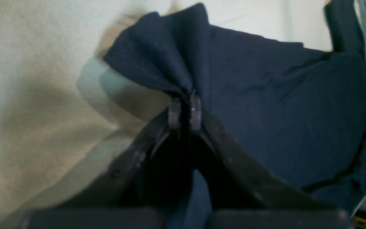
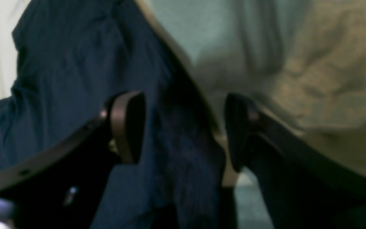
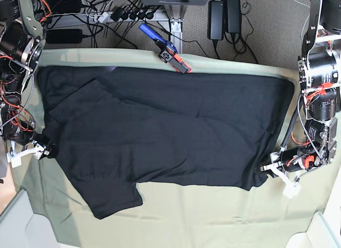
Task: Fold the T-shirt properly
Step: 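Fold the grasped edge over toward the shirt's middle with both grippers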
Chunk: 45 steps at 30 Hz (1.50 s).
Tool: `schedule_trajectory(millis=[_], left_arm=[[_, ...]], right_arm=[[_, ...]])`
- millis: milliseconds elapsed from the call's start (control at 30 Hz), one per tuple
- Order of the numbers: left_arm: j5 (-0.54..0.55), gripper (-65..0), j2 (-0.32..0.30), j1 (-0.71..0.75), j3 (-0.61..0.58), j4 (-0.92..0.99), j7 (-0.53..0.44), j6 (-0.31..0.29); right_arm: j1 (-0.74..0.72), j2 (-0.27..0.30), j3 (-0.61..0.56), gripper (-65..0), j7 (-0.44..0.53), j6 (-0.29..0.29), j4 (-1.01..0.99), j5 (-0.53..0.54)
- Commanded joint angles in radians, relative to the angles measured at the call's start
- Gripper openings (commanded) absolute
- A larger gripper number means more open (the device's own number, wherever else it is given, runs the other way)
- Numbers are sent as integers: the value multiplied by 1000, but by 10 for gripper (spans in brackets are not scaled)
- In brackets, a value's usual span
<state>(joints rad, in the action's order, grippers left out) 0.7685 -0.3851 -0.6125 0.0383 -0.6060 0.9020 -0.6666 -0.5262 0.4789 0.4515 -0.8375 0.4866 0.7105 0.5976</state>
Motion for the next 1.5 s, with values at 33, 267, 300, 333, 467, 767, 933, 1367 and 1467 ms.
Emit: schedule_trajectory(millis=[33,267,300,333,467,767,933,1367,1467], left_arm=[[28,-650,-14,-35,1,-18,-10,-32],[20,-650,-14,-35,1,-18,-8,-32],[21,-650,-14,-35,1,-18,-7,-32],[21,-650,-14,-35,1,-18,-7,-32],[21,-650,-14,-35,1,-18,-7,-32],[21,-650,-14,-35,1,-18,-7,-32],[22,-650,-15,-36,1,-18,-7,-32],[194,-650,-121,-35,1,-52,112,-32],[257,-650,-133,-35,1,-67,179,-32]], right_arm=[[-31,18,-13,-256,23,42,19,37],[-34,16,-121,-256,22,43,48,77],[-34,16,-140,-256,22,43,48,84],[-33,16,-159,-256,22,43,48,90],[-33,16,-203,-256,19,43,48,93],[-33,16,-204,-370,18,44,49,116],[-32,19,-204,-620,11,44,49,117],[-32,25,-204,-650,-64,73,74,128],[-29,25,-204,-650,-110,76,113,163]])
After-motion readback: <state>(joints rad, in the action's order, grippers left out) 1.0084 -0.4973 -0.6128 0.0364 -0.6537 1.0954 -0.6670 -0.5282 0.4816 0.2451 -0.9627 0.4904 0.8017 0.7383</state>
